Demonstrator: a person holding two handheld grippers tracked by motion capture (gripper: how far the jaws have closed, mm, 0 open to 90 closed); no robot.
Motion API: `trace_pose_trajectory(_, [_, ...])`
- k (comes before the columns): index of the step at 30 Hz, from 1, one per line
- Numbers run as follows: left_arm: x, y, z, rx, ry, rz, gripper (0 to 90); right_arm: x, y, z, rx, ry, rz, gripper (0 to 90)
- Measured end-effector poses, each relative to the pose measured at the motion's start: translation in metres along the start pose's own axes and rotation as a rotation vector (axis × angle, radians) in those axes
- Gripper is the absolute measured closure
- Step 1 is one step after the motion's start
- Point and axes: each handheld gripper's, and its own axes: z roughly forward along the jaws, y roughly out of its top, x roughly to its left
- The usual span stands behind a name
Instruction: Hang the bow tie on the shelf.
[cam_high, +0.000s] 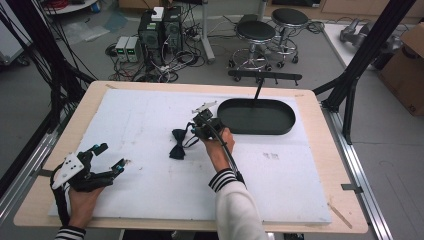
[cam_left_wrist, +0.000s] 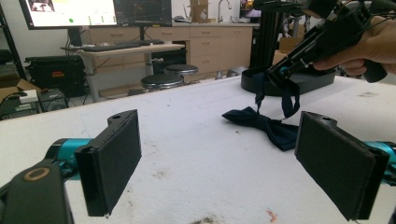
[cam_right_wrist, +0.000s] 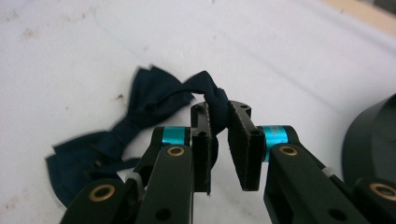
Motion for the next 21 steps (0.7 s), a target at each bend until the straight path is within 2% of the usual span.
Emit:
trace_pose_trajectory(11, [0.0, 0.0, 0.0, -0.001, 0.0, 0.0, 14.8, 0.0, 0.007, -0.022, -0.158, -0.044, -0.049, 79.1])
trace_pose_trajectory(12, [0.0, 0.0, 0.0, -0.001, 0.0, 0.0, 14.8, 0.0, 0.007, -0.022, -0.158, -0.044, -0.049, 79.1])
trace_pose_trajectory(18, [0.0, 0.0, 0.0, 0.0, 0.0, 0.0, 14.8, -0.003, 0.008, -0.041, -0.254, -0.075, -0.076, 79.1])
trace_pose_trajectory(19, [0.0, 0.0, 0.0, 0.0, 0.0, 0.0, 14.8, -0.003, 0.008, -0.041, -0.254, -0.075, -0.076, 79.1])
trace_pose_trajectory(20, [0.0, 0.0, 0.0, 0.0, 0.0, 0.0, 14.8, -0.004, 0.009, -0.046, -0.289, -0.086, -0.085, 79.1])
trace_pose_trajectory(21, [0.0, 0.0, 0.0, 0.0, 0.001, 0.0, 14.9, -0.005, 0.009, -0.047, -0.296, -0.088, -0.085, 79.1])
